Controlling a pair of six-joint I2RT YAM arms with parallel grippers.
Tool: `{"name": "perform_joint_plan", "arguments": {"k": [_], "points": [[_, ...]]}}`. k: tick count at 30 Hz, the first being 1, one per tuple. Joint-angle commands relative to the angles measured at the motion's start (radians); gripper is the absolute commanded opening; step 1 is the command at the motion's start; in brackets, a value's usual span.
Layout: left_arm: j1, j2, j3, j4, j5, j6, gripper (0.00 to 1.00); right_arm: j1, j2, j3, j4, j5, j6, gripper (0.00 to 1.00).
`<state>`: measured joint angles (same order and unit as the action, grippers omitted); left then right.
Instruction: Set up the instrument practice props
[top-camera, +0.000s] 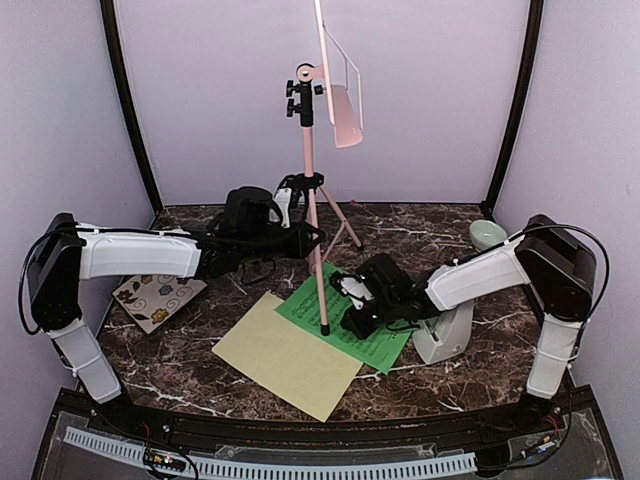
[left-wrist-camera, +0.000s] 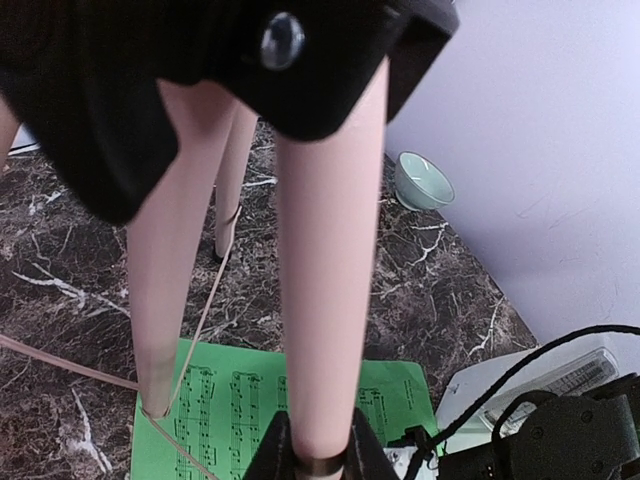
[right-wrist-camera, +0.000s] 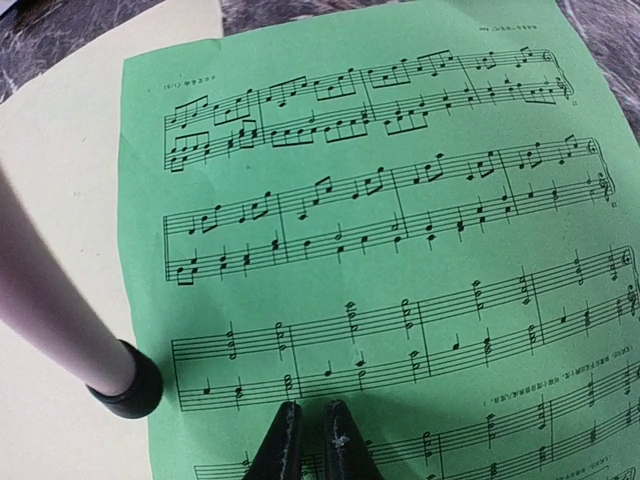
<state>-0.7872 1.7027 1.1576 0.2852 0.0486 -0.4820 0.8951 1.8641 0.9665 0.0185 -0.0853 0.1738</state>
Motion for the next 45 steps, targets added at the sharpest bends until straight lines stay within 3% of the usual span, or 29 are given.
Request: {"name": "perform_joint_plan", "arguments": {"k": [1, 14, 21, 25, 28, 37, 41, 45], "points": [[0.021, -0.093, 0.0, 0.083, 0.021, -0.007, 0.0, 0.077, 0.032, -0.046, -0.132, -0.044, -0.027, 0.1], [0.048, -0.067, 0.0, 0.099, 0.204, 0.066, 0.0, 0.202, -0.056, -0.064, -0.15, -0.118, -0.086, 0.09], [0.074, -0.065, -0.02, 0.107, 0.337, 0.125, 0.0, 0.191, -0.193, -0.057, -0.148, -0.128, -0.078, 0.22], [0.106, -0.08, -0.036, 0.085, 0.429, 0.184, 0.0, 0.128, -0.263, -0.043, -0.133, -0.154, -0.059, 0.45], [0.145, -0.09, -0.035, 0.059, 0.54, 0.226, 0.0, 0.059, -0.319, -0.016, -0.126, -0.177, -0.046, 0.55], [0.21, -0.119, 0.005, -0.19, 0.635, 0.461, 0.0, -0.212, -0.241, 0.171, -0.081, -0.227, -0.055, 0.59], [0.23, -0.129, -0.017, -0.215, 0.643, 0.507, 0.01, -0.304, -0.11, 0.365, -0.074, -0.294, -0.053, 0.63], [0.246, -0.137, -0.028, -0.227, 0.617, 0.524, 0.09, -0.32, 0.027, 0.579, -0.167, -0.335, -0.163, 0.66]]}}
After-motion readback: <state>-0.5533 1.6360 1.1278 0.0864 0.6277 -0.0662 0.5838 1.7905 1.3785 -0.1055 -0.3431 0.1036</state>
